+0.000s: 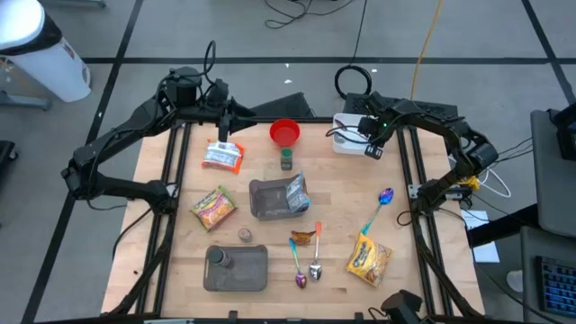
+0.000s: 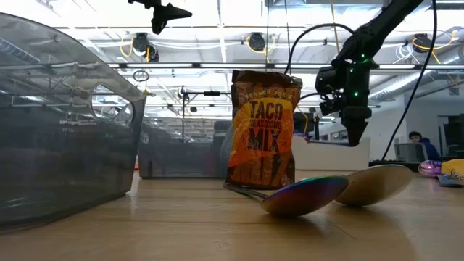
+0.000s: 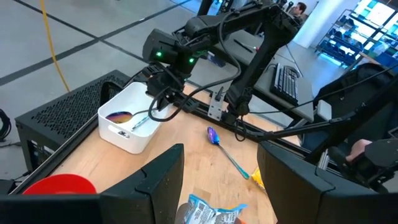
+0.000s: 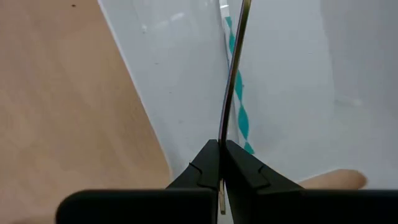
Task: Pick & Place Food Item
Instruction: Put the top left purple spoon into the white bin, then put the orange seasoning pack into the bottom black bin
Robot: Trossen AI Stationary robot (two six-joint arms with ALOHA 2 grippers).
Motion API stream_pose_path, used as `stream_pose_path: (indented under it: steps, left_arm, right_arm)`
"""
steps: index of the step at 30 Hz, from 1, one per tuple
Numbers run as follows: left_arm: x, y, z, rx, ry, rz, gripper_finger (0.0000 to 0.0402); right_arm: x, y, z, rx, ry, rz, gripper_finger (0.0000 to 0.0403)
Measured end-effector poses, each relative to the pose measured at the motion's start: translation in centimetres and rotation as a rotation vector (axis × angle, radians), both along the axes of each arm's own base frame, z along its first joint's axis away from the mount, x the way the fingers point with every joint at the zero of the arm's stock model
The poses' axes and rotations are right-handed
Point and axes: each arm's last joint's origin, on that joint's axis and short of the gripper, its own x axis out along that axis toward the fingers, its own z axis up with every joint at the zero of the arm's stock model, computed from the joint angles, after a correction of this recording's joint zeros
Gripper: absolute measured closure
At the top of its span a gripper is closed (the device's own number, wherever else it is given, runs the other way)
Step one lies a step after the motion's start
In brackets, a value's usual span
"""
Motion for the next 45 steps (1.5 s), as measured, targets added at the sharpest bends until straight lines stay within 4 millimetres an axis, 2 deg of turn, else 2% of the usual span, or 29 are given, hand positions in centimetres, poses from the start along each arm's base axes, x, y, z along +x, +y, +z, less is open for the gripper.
stream_pose_path:
  steps: [9,22,30,34,37,42,45]
  left_arm:
    - [0.0,0.0,0.0,0.0,0.0,0.001,0.0188]
    - [0.0,0.0,0.0,-0.002,0.0,0.002,0.0188]
    - [0.0,0.0,0.1,-0.007,-0.008,0.006,0.0188]
    - [-0.8,-0.2,0.8,-0.012,-0.042,0.028,0.0188]
    - [-2.0,-0.8,1.7,0.012,-0.075,0.043,0.0188]
    - [-4.7,-2.6,2.9,0.102,-0.08,0.112,0.0188]
    - [-6.9,-4.1,3.2,0.15,-0.042,0.178,0.0188]
  right_arm:
    - [-0.1,0.2,-0.3,0.017,-0.004,0.012,0.0394]
    - [0.0,0.0,-0.2,-0.001,-0.011,0.0,0.0317]
    - [1.2,-1.6,2.6,-0.094,-0.118,-0.108,0.0296]
    - [1.9,-2.6,4.8,-0.149,-0.216,-0.215,0.0299]
    - [2.6,-3.2,6.4,-0.124,-0.361,-0.309,0.0302]
    - [4.3,-3.7,8.5,0.101,-0.755,-0.376,0.03]
    - [6.1,-3.5,9.4,0.237,-0.975,-0.368,0.0298]
